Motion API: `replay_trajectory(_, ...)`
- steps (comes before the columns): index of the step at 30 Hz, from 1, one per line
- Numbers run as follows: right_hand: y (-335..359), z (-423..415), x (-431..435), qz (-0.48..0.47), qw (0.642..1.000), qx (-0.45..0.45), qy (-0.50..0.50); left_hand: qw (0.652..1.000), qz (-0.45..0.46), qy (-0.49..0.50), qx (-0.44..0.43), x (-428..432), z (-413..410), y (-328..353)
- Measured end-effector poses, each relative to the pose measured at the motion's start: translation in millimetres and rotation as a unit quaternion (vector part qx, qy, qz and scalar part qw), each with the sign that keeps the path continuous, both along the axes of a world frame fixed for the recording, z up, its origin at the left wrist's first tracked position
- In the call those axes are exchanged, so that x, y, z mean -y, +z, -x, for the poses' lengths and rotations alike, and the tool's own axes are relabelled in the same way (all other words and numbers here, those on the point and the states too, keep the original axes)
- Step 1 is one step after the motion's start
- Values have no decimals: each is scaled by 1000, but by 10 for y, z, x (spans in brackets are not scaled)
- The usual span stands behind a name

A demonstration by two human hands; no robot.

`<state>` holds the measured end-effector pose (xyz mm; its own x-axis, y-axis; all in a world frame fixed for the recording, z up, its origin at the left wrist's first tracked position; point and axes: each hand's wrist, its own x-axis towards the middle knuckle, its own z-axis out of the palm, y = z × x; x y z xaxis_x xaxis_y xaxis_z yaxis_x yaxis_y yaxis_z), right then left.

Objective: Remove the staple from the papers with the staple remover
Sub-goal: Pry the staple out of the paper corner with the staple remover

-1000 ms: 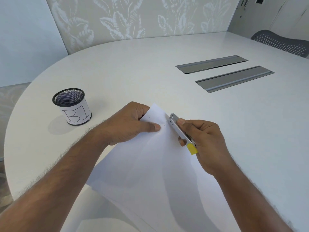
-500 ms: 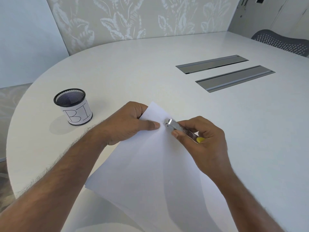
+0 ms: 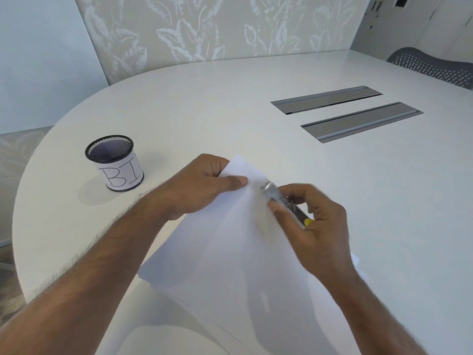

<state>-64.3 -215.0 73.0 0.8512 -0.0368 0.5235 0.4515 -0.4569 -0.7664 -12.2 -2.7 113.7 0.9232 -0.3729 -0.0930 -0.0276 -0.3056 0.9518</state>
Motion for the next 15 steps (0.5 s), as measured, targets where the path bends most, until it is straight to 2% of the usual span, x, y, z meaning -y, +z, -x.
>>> replay_trajectory(3,39,-77,143,-145,985,-85,24,1000,-7,1,0,-40,-15,6)
replay_trajectory(5,94,-150,278,-184,975,-117,39,1000,-8,4,5,-51,-25,11)
replay_trajectory(7,143,-210,423,-129,979,-151,33,1000,-5,9,15,-52,-44,20)
replay_trajectory(9,207,-270,550,-24,977,-207,53,999,0,14,28,-62,-75,43)
replay_trajectory(12,349,-365,699,103,947,-280,119,998,13,28,57,-65,-131,97)
replay_trajectory(15,512,-441,747,163,933,-285,147,994,13,37,98,-44,-192,175)
